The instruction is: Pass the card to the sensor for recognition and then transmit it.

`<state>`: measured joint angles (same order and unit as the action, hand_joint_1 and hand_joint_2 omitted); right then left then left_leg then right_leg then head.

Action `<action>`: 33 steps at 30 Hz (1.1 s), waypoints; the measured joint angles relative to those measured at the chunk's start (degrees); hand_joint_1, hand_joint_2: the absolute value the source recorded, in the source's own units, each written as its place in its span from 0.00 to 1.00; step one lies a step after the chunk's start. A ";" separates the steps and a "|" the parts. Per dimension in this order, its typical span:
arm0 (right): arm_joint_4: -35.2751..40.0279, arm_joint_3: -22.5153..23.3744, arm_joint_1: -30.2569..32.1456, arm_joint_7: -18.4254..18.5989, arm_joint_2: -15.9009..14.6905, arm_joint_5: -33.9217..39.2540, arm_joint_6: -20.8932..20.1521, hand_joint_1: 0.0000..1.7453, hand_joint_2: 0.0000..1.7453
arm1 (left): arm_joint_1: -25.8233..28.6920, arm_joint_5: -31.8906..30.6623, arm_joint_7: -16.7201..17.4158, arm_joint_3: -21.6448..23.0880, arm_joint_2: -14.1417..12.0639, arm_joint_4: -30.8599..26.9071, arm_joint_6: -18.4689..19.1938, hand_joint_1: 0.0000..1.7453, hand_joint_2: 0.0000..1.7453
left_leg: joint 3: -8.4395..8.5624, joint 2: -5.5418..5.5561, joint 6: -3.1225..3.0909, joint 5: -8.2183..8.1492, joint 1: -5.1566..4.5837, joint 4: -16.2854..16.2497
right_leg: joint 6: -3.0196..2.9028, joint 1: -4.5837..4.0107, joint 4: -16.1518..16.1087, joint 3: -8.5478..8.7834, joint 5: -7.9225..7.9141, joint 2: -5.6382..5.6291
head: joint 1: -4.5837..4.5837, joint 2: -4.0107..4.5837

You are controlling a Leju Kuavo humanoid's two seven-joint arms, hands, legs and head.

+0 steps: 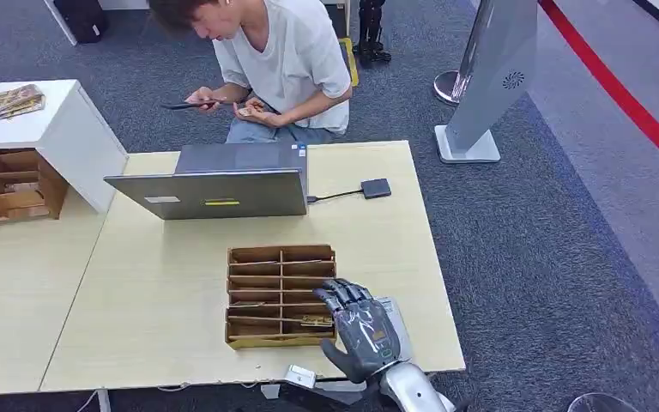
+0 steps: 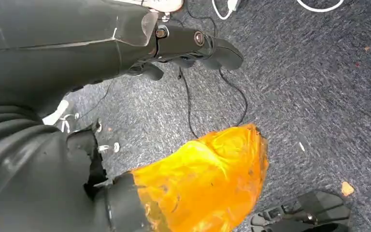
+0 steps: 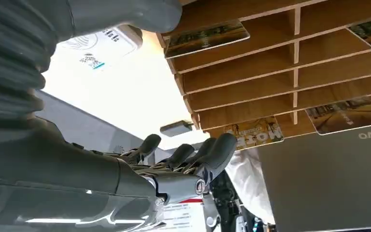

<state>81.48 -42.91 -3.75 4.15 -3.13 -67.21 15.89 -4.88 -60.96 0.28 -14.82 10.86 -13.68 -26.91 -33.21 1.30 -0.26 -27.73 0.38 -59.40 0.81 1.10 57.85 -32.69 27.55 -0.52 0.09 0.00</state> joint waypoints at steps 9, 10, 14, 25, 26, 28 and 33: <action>-0.11 -0.04 -0.21 0.00 0.15 0.07 -0.09 0.20 1.00 | -0.10 -0.07 0.00 0.39 0.00 0.00 0.07 0.00 0.00 | 0.00 0.00 0.00 0.00 0.00 0.00 | 0.00 0.00 0.00 0.00 0.00 0.00 | 0.00 0.00; -0.22 -0.09 -0.25 0.00 0.17 0.18 -0.11 0.21 1.00 | -0.12 -0.07 0.00 0.46 0.00 0.00 0.09 0.00 0.00 | 0.00 0.00 0.00 0.00 0.00 0.00 | 0.00 0.00 0.00 0.00 0.00 0.00 | 0.00 0.00; -0.81 -0.13 -0.36 -0.02 0.31 0.66 -0.20 0.25 1.00 | -0.19 -0.09 0.00 0.70 0.00 0.00 0.11 0.00 0.00 | 0.00 0.00 0.00 0.00 0.00 0.00 | 0.00 0.00 0.00 0.00 0.00 0.00 | 0.00 0.00; -2.91 -0.59 -0.90 -0.15 0.98 0.85 -0.33 0.28 1.00 | -0.29 -0.26 0.02 0.83 0.00 0.00 0.22 0.00 0.00 | 0.00 0.00 0.00 0.00 0.01 0.00 | 0.00 -0.01 0.00 0.00 0.00 0.00 | 0.00 0.00; -3.08 -0.68 -0.94 -0.17 1.09 0.87 -0.33 0.29 1.00 | -0.30 -0.26 0.02 0.83 0.00 0.00 0.26 0.00 0.00 | 0.00 0.00 0.00 0.00 0.01 0.00 | 0.00 -0.01 0.00 0.00 0.00 0.00 | 0.00 0.00; -3.43 -0.85 -1.07 -0.26 1.14 0.89 -0.35 0.29 1.00 | -0.30 -0.26 0.02 0.83 0.00 0.00 0.28 0.00 0.00 | 0.00 0.00 0.00 0.00 0.01 0.00 | 0.00 -0.01 0.00 0.00 0.00 0.00 | 0.00 0.00; -4.26 -1.09 -1.27 -0.66 1.29 1.05 -0.42 0.31 1.00 | -0.32 -0.44 0.02 0.83 0.00 0.00 0.33 0.00 0.00 | 0.00 0.00 0.00 0.00 0.01 0.00 | 0.00 -0.01 0.00 0.00 0.00 0.00 | 0.00 0.00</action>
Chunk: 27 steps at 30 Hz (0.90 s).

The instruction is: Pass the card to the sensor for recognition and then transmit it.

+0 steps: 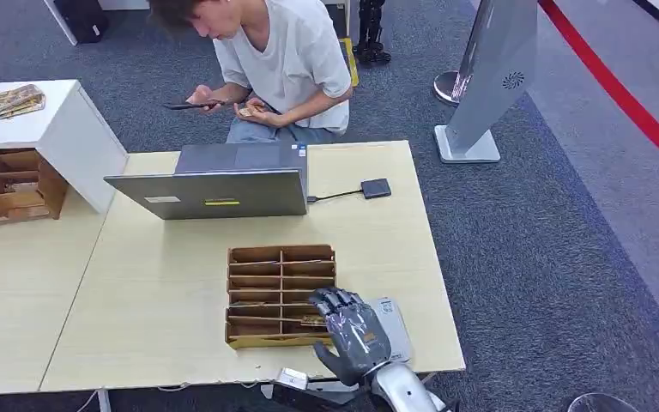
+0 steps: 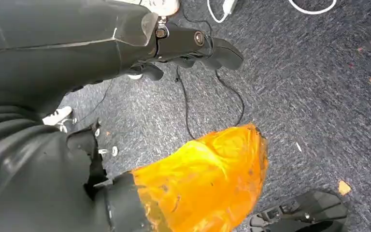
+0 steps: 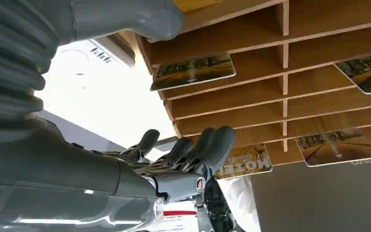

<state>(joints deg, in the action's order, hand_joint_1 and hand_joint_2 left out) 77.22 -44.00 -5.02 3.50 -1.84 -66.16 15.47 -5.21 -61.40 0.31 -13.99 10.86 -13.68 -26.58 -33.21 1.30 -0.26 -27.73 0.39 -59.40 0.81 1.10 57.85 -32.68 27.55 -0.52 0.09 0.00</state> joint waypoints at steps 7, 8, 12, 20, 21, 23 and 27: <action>-0.72 -0.04 -0.06 -0.02 0.28 0.11 -0.09 0.31 1.00 | -0.04 -0.13 0.00 0.02 0.00 0.00 0.02 0.00 0.00 | 0.00 0.00 0.00 0.00 0.00 0.00 | 0.00 0.00 0.00 0.00 0.00 0.00 | 0.00 0.00; -0.81 -0.04 -0.10 -0.02 0.28 0.11 -0.09 0.31 1.00 | -0.04 -0.13 0.00 0.02 0.00 0.00 0.02 0.00 0.00 | 0.00 0.00 0.00 0.00 0.00 0.00 | 0.00 0.00 0.00 0.00 0.00 0.00 | -0.02 0.00; -0.96 -0.04 -0.20 -0.02 0.28 0.13 -0.09 0.32 1.00 | -0.04 -0.13 0.00 0.02 0.00 0.00 0.02 0.00 0.00 | 0.00 0.00 0.00 0.00 0.00 0.00 | 0.00 0.00 0.00 0.00 0.00 0.00 | 0.00 0.00; -0.98 -0.07 -0.28 -0.02 0.31 0.15 -0.09 0.33 1.00 | -0.04 -0.15 0.00 0.02 0.00 0.00 0.02 0.00 0.00 | 0.00 0.00 0.00 0.00 0.00 0.00 | 0.00 0.00 0.00 0.00 0.00 0.00 | 0.00 0.00; -1.07 -0.07 -0.31 -0.02 0.31 0.15 -0.13 0.32 1.00 | -0.05 -0.18 0.00 0.02 0.00 -0.02 0.02 0.00 0.00 | 0.00 0.00 0.00 0.00 0.00 0.00 | 0.00 0.00 0.00 0.00 0.00 0.00 | 0.00 0.00; -1.38 -0.15 -0.43 -0.02 0.31 0.15 -0.33 0.33 1.00 | -0.06 -0.24 0.00 0.04 0.00 -0.04 0.15 0.00 0.00 | 0.00 0.00 0.00 0.00 0.00 0.00 | 0.00 0.00 0.00 0.00 0.00 0.00 | 0.00 0.00; -1.66 -0.22 -0.64 -0.02 0.33 0.18 -0.59 0.33 1.00 | -0.08 -0.33 0.00 0.09 0.02 -0.11 0.20 0.00 0.00 | 0.00 0.00 0.00 0.00 0.00 0.00 | 0.00 0.00 0.00 0.00 0.00 0.00 | 0.00 0.00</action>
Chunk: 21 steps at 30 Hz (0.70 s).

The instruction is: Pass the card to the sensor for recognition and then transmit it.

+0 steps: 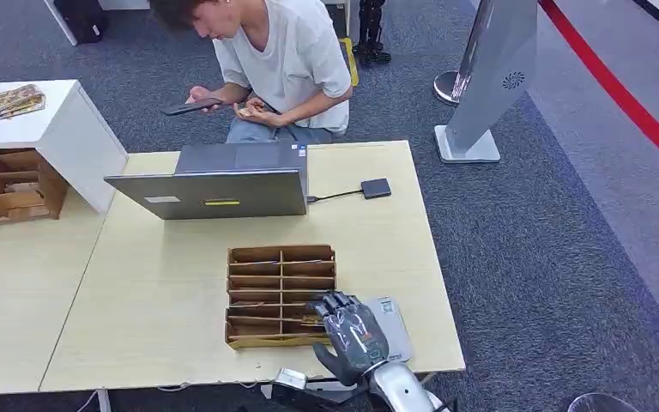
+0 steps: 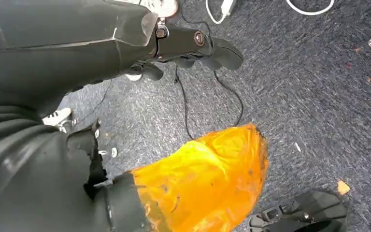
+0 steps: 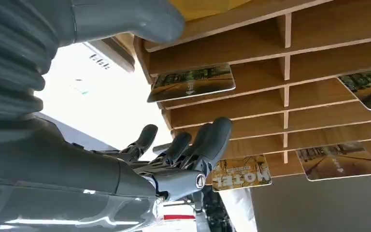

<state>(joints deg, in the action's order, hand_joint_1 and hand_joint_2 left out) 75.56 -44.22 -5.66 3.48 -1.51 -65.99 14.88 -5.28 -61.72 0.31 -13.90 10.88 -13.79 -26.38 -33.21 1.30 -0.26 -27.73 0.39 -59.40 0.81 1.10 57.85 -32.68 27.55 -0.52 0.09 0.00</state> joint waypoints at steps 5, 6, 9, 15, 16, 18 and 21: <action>-0.44 -0.11 -0.18 0.00 0.11 0.00 -0.02 0.34 1.00 | -0.02 -0.09 0.00 0.15 0.00 0.00 0.02 0.00 0.00 | 0.00 0.00 0.00 0.00 0.00 0.00 | 0.00 0.00 0.00 0.00 0.00 0.00 | 0.00 0.00; -0.46 -0.11 -0.21 0.00 0.11 0.00 -0.02 0.34 1.00 | -0.02 -0.09 0.00 0.22 0.00 0.00 0.02 0.00 0.00 | 0.00 0.00 0.00 0.00 0.00 0.00 | 0.00 0.00 0.00 0.00 0.00 0.00 | 0.00 0.00; -0.63 -0.11 -0.27 0.00 0.15 0.02 -0.02 0.34 1.00 | -0.03 -0.09 0.00 0.37 0.00 0.00 0.02 0.00 0.00 | 0.00 0.00 0.00 0.00 0.00 0.00 | 0.00 0.00 0.00 0.00 0.00 0.00 | -0.02 0.00; -0.76 -0.11 -0.31 0.00 0.31 0.02 -0.02 0.34 1.00 | -0.05 -0.09 0.00 0.39 0.00 0.00 0.04 0.00 0.00 | 0.00 0.00 0.00 0.00 0.00 0.00 | 0.00 0.00 0.00 0.00 0.00 0.00 | 0.00 0.00; -0.76 -0.11 -0.31 0.00 0.31 0.02 -0.02 0.34 1.00 | -0.06 -0.09 0.00 0.39 0.00 0.00 0.04 0.00 0.00 | 0.00 0.00 0.00 0.00 0.00 0.00 | 0.00 0.00 0.00 0.00 0.00 0.00 | 0.00 0.00; -0.76 -0.11 -0.31 0.00 0.33 0.02 -0.02 0.36 1.00 | -0.07 -0.09 0.00 0.39 0.00 0.00 0.04 0.00 0.00 | 0.00 0.00 0.00 0.00 0.00 0.00 | 0.00 0.00 0.00 0.00 0.00 0.00 | 0.00 0.00; -0.76 -0.11 -0.31 0.00 0.37 0.02 -0.02 0.38 1.00 | -0.07 -0.09 0.00 0.39 0.00 0.00 0.04 0.00 0.00 | 0.00 0.00 0.00 0.00 0.00 0.00 | 0.00 0.00 0.00 0.00 0.00 0.00 | 0.00 0.00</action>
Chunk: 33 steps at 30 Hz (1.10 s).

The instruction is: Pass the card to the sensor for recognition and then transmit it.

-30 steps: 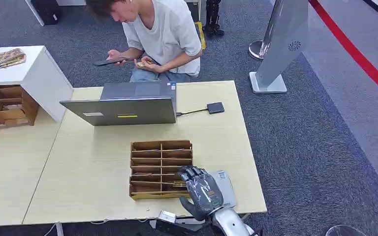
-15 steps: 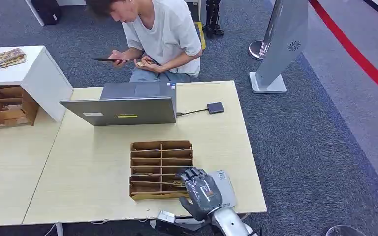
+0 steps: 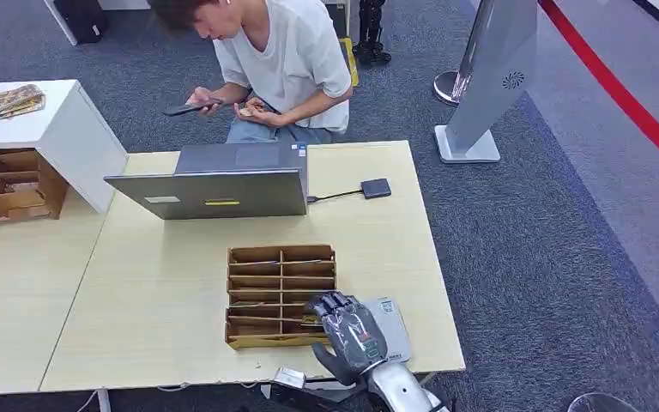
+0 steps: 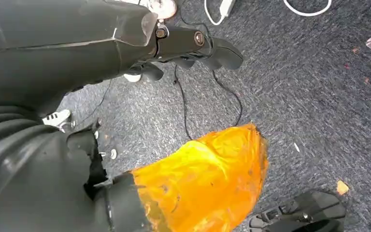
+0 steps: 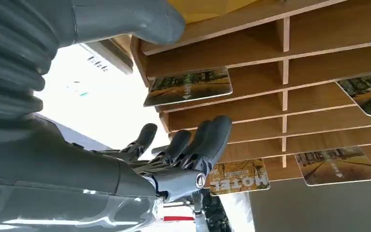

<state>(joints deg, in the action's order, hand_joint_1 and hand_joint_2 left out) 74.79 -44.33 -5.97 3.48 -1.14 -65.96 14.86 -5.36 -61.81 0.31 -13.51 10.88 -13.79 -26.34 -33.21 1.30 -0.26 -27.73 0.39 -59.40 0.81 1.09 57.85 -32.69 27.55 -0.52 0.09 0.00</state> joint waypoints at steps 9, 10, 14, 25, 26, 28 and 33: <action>-0.37 -0.02 -0.04 0.00 0.07 0.15 -0.07 0.36 1.00 | -0.03 -0.09 0.00 0.04 0.00 0.00 0.04 0.00 0.00 | 0.00 0.00 0.00 0.00 0.00 0.00 | 0.00 0.00 0.00 0.00 0.00 0.00 | -0.02 0.00; -0.42 -0.02 -0.04 0.00 0.07 0.17 -0.09 0.38 1.00 | -0.03 -0.11 0.00 0.04 0.00 0.00 0.07 0.00 0.00 | 0.00 0.00 0.00 0.00 0.00 0.00 | 0.00 0.00 0.00 0.00 0.00 0.00 | 0.00 0.00; -0.46 -0.02 -0.07 0.02 0.07 0.33 -0.22 0.74 1.00 | -0.03 -0.15 0.00 0.11 0.00 0.00 0.09 0.00 0.00 | 0.00 0.00 0.00 0.00 0.00 0.00 | 0.00 0.00 0.00 0.00 0.00 0.00 | -0.02 0.00; -0.66 -0.11 -1.02 0.11 0.17 0.55 -0.22 0.77 1.00 | -0.03 -0.15 0.00 0.11 0.00 0.00 0.04 0.00 0.00 | 0.01 0.00 0.00 0.00 0.00 0.00 | 0.00 0.00 0.00 0.00 0.00 0.00 | 0.00 0.00; -0.68 -0.11 -1.06 0.11 0.22 0.57 -0.22 0.77 1.00 | -0.03 -0.13 0.00 0.11 0.00 0.00 0.04 0.00 0.00 | 0.01 0.00 0.00 0.00 0.00 0.00 | 0.00 0.00 0.00 0.00 0.00 0.00 | 0.00 0.00; -0.70 -0.15 -1.16 0.11 0.24 0.59 -0.15 0.77 1.00 | -0.03 -0.13 0.00 0.13 0.00 0.00 0.00 0.00 0.00 | 0.00 0.00 0.00 0.00 0.00 0.00 | 0.00 0.00 0.00 0.00 0.00 0.00 | 0.00 0.00; -0.94 -0.26 -1.20 0.11 0.24 0.63 -0.17 0.80 1.00 | -0.03 -0.09 0.00 0.33 0.00 0.00 0.00 0.00 0.00 | 0.00 0.00 0.00 0.00 0.00 0.00 | 0.00 0.00 0.00 0.00 0.00 0.00 | 0.00 0.00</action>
<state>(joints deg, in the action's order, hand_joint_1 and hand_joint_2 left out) 73.85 -44.59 -7.17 3.58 -0.90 -65.33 14.69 -5.39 -61.90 0.31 -13.18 10.88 -13.79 -26.34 -33.20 1.30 -0.26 -27.73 0.40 -59.40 0.81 1.09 57.85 -32.68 27.55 -0.52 0.09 0.00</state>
